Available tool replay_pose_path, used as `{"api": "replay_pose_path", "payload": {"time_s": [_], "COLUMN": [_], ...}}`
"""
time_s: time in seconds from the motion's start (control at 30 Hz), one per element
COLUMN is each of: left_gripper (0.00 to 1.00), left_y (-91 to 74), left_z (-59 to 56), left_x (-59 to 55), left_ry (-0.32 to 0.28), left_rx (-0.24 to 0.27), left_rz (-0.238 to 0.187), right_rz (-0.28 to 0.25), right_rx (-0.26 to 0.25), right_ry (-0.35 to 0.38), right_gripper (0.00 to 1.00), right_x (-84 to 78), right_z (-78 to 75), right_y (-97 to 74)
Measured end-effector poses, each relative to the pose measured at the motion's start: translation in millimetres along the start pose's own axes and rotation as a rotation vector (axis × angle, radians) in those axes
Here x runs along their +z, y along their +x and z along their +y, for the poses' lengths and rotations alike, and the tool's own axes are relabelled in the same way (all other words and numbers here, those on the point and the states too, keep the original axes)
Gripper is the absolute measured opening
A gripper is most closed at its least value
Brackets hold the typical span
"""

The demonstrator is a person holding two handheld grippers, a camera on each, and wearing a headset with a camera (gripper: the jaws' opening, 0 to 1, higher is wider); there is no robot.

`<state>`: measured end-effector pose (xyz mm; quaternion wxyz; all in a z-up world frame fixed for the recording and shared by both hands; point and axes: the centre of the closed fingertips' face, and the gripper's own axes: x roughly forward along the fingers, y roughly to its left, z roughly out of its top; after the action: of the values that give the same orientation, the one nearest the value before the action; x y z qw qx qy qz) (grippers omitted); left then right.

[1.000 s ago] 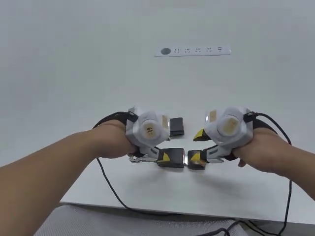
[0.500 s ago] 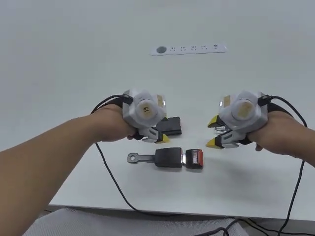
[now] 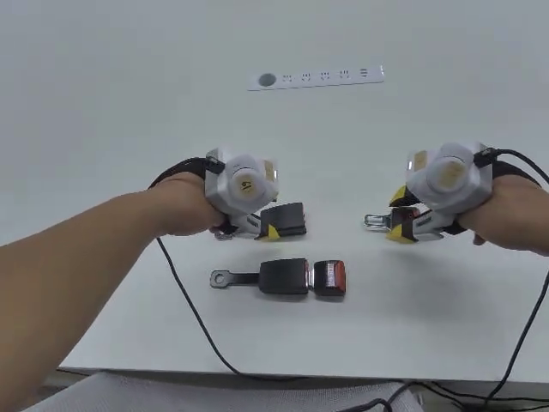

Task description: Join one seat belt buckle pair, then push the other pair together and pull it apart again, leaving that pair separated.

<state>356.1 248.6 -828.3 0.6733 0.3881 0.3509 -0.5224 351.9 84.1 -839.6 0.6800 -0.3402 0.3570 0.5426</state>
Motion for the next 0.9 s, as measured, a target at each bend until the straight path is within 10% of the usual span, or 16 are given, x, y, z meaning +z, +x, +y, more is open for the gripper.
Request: {"api": "replay_pose_path", "payload": {"time_s": [0.4,0.9], "left_gripper": [0.35,0.3], "left_y": [6.6,13.5], "left_z": [-1.7,-4.7], "left_x": [-7.5,-15.5], "left_ry": [-0.038,0.049], "left_rx": [-0.059,-0.079], "left_rz": [-0.013,0.008], "right_rz": [0.036,0.042], "right_rx": [0.012,0.094], "right_ry": [0.021,-0.044], "right_gripper": [0.33,0.31], "right_x": [-31.9,-23.0], "right_z": [-7.4,-1.5], "right_y": [3.3,2.8]}}
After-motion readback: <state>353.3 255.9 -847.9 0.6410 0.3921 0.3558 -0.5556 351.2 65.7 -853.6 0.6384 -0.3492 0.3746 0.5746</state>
